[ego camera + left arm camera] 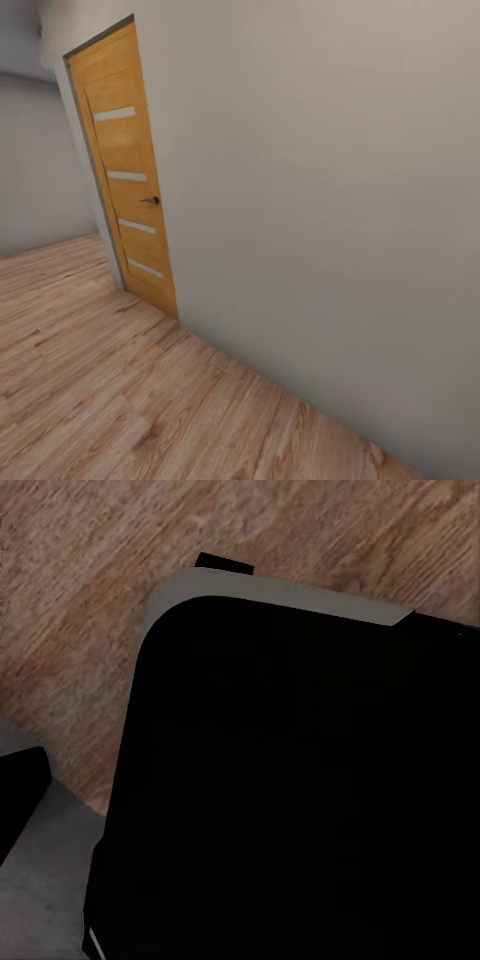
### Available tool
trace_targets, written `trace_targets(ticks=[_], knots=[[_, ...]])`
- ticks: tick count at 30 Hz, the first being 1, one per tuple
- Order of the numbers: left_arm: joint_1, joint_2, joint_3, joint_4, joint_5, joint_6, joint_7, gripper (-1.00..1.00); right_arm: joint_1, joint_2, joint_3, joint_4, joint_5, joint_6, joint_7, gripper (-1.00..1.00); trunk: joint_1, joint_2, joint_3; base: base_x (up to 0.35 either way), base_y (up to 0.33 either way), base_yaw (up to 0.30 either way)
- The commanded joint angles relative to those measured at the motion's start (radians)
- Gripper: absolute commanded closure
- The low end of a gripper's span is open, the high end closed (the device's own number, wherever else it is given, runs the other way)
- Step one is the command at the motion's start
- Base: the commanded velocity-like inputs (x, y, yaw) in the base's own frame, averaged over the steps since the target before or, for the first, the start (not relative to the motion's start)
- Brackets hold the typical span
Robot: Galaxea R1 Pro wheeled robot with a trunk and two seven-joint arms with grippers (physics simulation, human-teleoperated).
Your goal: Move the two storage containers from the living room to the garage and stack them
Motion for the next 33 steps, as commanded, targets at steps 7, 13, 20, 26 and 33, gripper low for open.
trace_targets(ticks=[7,13,20,26,33], knots=[[0.0,0.001,0.0,-0.001,0.005,-0.002,0.0,-1.0,-0.001,0.0,0.007,0.003,-0.011,-0.006,0.005,-1.0,0.0,0.0,-0.001,0.239,0.0,0.279],[0.0,0.001,0.0,-0.001,0.005,-0.002,0.0,-1.0,-0.001,0.001,0.007,0.003,-0.011,-0.006,0.005,-1.0,0.0,0.0,-0.001,0.284,0.0,0.279],[0.0,0.0,0.0,0.0,0.005,-0.002,0.0,-1.0,-0.001,0.0,0.007,0.003,-0.01,-0.005,0.005,-1.0,0.0,0.0,-0.001,0.295,0.0,0.279],[0.0,0.0,0.0,0.0,0.005,-0.002,0.0,-1.0,-0.001,0.0,0.007,0.003,-0.011,-0.004,0.005,-1.0,0.0,0.0,-0.001,0.296,0.0,0.279],[0.0,-0.001,0.0,0.0,0.005,-0.002,0.0,-1.0,-0.001,0.0,0.006,0.003,-0.011,-0.004,0.005,-1.0,0.0,0.0,-0.001,0.296,0.0,0.278]])
